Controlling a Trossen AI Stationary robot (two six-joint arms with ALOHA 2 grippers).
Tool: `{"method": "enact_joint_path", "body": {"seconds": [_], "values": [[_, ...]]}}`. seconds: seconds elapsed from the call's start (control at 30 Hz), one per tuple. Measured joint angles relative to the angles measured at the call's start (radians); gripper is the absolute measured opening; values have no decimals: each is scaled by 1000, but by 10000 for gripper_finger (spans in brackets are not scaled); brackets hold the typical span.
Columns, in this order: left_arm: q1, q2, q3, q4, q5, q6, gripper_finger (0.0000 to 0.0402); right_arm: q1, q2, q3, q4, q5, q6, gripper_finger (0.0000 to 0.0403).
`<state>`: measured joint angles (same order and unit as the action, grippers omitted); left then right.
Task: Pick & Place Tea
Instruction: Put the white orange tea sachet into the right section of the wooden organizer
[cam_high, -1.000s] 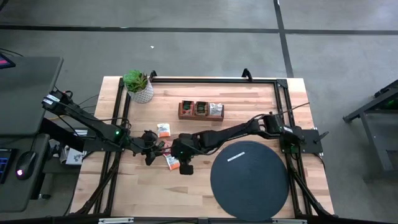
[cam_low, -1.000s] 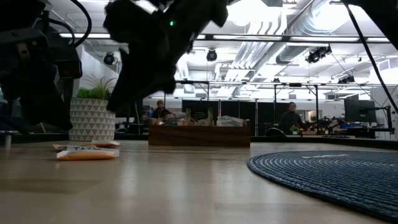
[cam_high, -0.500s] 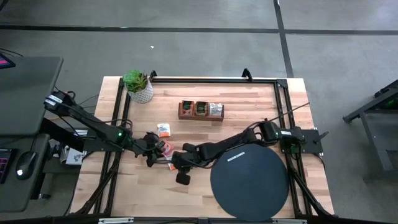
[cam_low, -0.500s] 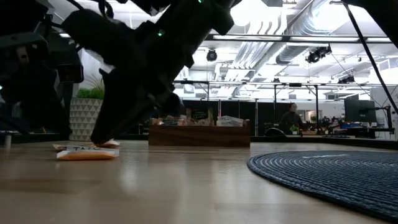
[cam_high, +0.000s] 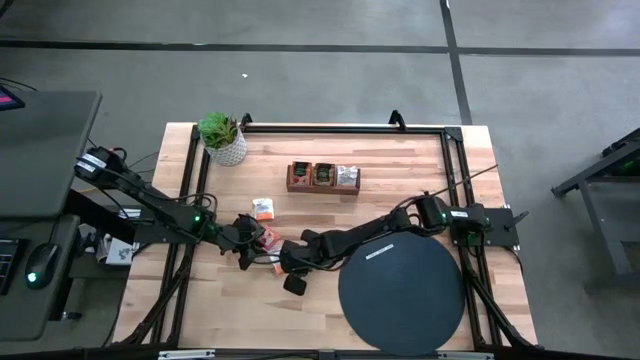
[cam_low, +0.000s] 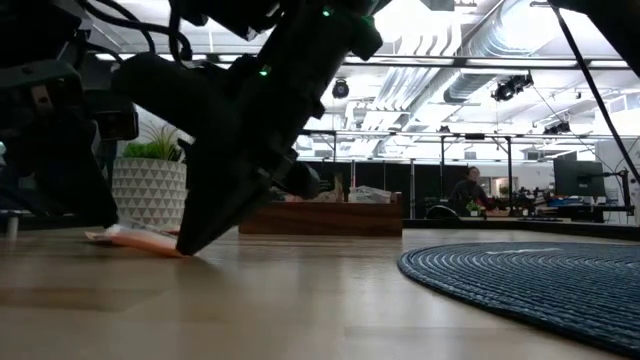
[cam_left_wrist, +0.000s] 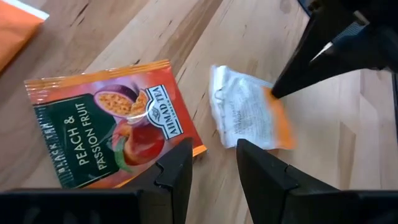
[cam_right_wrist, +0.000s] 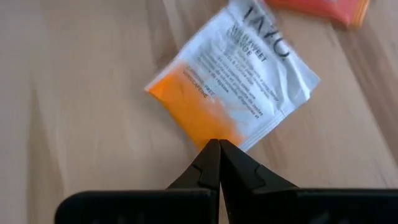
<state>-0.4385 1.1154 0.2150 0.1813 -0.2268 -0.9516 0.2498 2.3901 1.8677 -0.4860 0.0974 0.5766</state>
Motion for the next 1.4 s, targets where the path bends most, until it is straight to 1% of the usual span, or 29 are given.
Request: {"method": "enact_joint_path", "body": {"seconds": [0.1,0.2,0.4,0.57,0.63,0.73,0.87,1.03,1.2,1.4], "values": [[0,14,0,15,1,-2,123,8,-2,1,-37,3,-18,0],[0,23,0,26,5,-16,123,8,-2,2,-59,-21,-62,0],[0,63,0,130,23,-20,123,8,-3,2,-71,-89,-192,0],[0,124,0,210,62,-43,123,8,-3,2,-90,-103,-234,0],[0,148,0,238,82,-81,123,8,-3,2,-90,-104,-240,0],[0,181,0,271,92,-182,123,8,-3,2,-90,-104,-241,0],[0,186,0,260,112,-345,124,8,-3,1,-90,-103,-241,0],[1,186,1,259,114,-498,124,8,-2,1,-85,-103,-245,0],[0,187,1,271,152,-537,124,8,-2,0,-79,-103,-245,0],[1,187,1,265,150,-547,124,8,-1,0,-76,-103,-268,0]]}}
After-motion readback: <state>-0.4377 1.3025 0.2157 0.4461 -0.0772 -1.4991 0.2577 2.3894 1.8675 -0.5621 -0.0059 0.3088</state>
